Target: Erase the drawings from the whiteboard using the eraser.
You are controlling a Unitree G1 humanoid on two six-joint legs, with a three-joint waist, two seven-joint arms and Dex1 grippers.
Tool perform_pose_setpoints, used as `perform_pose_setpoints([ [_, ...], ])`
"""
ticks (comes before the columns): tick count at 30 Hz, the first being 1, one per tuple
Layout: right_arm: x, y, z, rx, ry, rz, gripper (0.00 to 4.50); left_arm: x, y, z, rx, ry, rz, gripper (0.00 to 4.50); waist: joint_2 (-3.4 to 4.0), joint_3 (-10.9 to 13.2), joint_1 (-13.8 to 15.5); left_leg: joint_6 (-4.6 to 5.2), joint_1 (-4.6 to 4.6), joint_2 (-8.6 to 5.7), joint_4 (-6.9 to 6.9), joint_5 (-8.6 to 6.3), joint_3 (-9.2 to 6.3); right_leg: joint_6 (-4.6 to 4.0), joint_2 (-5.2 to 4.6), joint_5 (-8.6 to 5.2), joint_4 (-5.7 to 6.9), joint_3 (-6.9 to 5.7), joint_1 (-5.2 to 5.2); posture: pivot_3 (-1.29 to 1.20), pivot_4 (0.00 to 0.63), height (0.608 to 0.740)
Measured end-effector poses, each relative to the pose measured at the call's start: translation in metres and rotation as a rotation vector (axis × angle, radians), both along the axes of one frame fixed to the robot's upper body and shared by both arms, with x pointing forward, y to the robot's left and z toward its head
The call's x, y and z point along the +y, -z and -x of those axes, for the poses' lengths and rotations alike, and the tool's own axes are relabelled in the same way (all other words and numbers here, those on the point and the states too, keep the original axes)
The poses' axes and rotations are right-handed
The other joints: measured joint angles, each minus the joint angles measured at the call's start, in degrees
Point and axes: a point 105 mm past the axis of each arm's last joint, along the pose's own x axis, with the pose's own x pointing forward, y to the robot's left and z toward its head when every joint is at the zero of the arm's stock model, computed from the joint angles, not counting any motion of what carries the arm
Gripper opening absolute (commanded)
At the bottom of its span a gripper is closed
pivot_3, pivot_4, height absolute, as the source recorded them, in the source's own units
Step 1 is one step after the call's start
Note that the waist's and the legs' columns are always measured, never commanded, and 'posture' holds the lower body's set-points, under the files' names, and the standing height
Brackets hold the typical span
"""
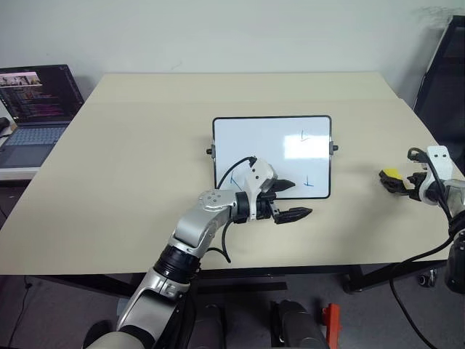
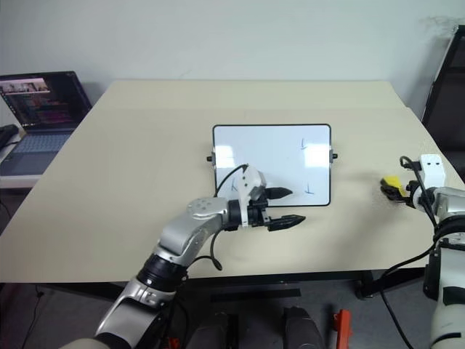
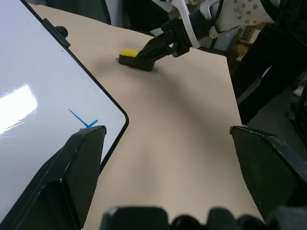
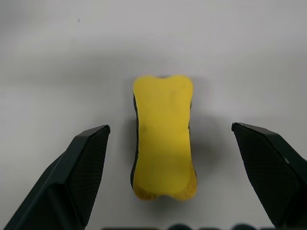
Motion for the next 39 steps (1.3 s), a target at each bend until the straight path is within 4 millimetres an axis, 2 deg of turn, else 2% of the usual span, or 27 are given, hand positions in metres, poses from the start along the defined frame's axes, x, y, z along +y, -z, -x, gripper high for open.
perform_pose_setpoints([
  [11, -0.001, 0.014, 0.003, -0.037, 0.053, -0.067, 4.3, 0.001, 0.001, 0.001, 0.001, 0.006, -0.008, 4.5, 0.0, 0.0, -0.05, 0.0, 0.01, 0.0, 0.0, 0.0, 0.01, -0.02, 0.0, 0.01, 0.02, 0.02, 0.0, 0.0, 0.15, 0.74],
  [21, 0.002, 0.015, 0.003, -0.071, 0.053, -0.095, 4.3, 0.001, 0.005, 0.002, 0.005, 0.012, -0.021, 4.5, 0.0, 0.0, -0.06, 0.0, 0.02, 0.0, 0.01, 0.0, 0.01, -0.03, 0.0, 0.02, 0.03, 0.03, 0.0, 0.0, 0.15, 0.74],
  [29, 0.004, 0.008, -0.001, -0.099, 0.038, -0.091, 4.3, 0.001, 0.006, 0.003, 0.008, 0.012, -0.023, 4.5, 0.0, 0.0, -0.05, 0.0, 0.02, 0.0, 0.01, 0.0, 0.02, -0.16, 0.0, 0.1, 0.03, 0.03, 0.01, 0.0, 0.15, 0.74],
  [39, 0.008, 0.015, -0.001, -0.096, 0.048, -0.106, 4.3, 0.001, 0.007, 0.003, 0.008, 0.014, -0.025, 4.5, 0.01, 0.0, -0.05, 0.0, 0.02, 0.0, 0.01, 0.0, 0.02, -0.17, 0.0, 0.1, 0.03, 0.03, 0.01, 0.0, 0.15, 0.74],
])
